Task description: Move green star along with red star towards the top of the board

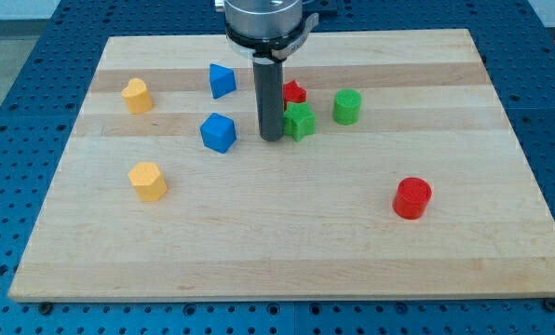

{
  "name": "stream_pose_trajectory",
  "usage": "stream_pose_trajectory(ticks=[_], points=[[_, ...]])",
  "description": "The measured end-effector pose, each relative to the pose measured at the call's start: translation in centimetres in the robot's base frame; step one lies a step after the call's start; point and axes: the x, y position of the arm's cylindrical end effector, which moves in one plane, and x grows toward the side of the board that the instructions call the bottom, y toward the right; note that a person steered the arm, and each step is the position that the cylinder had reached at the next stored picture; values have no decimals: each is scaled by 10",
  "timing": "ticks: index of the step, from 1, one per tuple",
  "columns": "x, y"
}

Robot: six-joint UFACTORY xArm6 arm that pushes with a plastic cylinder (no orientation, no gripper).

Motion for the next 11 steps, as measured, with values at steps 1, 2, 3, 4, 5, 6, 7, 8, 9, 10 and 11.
stream_pose_trajectory(ticks=[1, 2, 3, 4, 5, 6, 7, 8, 9, 10, 11], points=[[23, 2], [26, 2], [23, 2], [23, 3], [23, 6], [33, 13], [31, 20], [18, 20], [1, 20], [-16, 20], [-16, 20]])
